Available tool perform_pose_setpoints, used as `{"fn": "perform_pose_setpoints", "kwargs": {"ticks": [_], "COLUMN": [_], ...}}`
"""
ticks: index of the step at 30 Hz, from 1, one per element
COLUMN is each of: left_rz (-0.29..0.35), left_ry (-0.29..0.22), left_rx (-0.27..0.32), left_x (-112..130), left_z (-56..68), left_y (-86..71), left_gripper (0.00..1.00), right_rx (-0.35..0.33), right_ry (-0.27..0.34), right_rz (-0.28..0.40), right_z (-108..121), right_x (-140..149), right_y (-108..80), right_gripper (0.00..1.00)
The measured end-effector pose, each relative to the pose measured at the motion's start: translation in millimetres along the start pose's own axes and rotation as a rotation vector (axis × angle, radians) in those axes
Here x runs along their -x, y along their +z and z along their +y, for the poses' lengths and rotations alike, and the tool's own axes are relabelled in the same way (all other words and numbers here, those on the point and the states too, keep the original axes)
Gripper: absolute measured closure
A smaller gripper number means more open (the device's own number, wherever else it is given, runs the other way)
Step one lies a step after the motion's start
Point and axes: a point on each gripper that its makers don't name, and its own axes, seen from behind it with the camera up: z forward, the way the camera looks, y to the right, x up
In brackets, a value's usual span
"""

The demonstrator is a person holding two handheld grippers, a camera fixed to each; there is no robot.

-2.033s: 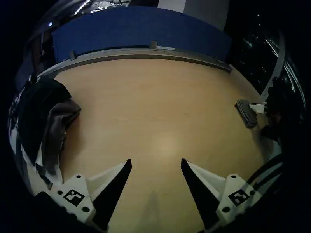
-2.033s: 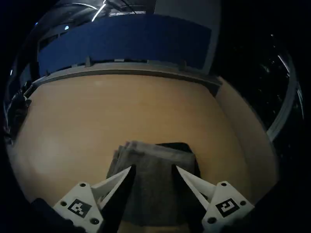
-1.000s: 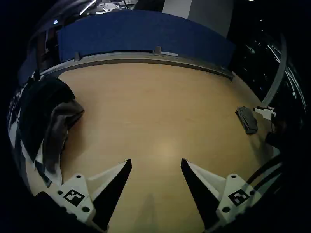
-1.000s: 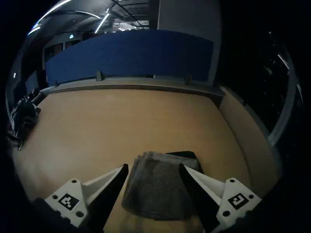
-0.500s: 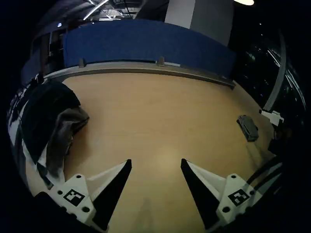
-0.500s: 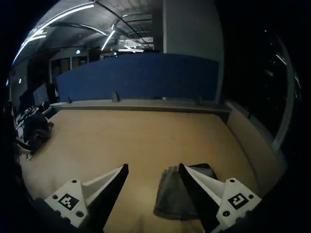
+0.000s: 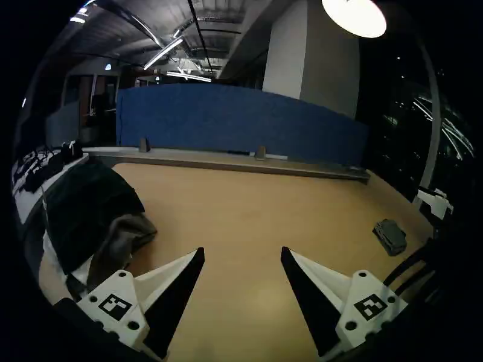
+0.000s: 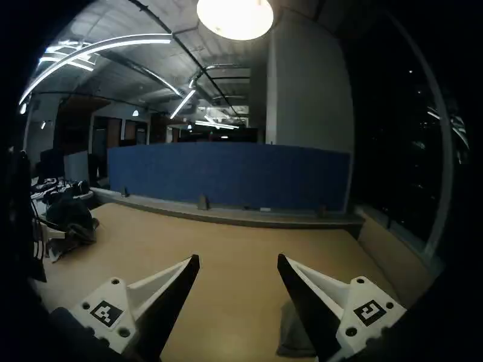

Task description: Fold towel

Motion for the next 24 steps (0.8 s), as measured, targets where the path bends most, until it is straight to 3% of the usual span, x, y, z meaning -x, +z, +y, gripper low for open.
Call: {"fn": "perform_pose_setpoints", "kwargs": {"ticks": [6, 15, 20, 24], "left_rz": [0.104, 0.186, 0.218, 0.254], "left_ry": [-0.013, 0.003, 0.026, 0.082], "left_rx": [-0.037, -0.083, -0.093, -0.091], "left_x": [-24.8, -32.2, -33.8, -33.8], "left_z": [-14.3, -27.7, -29.0, -22.4], "left_y": [-3.9, -7.9, -10.4, -9.4], "left_gripper": [0.06, 0.06, 0.06, 0.06], "right_rx": [0.046, 0.085, 0.093, 0.088], "right_ry": [0.04, 0.106, 0.124, 0.109], "right_rz": [0.05, 0.054, 0.039, 0.017], "right_z": [-6.1, -7.9, -6.9, -10.1], "right_x": [-7.0, -3.5, -1.2, 1.2], "right_y": [-7.3, -12.2, -12.9, -11.4], "right_gripper": [0.0, 0.0, 0.0, 0.0]}}
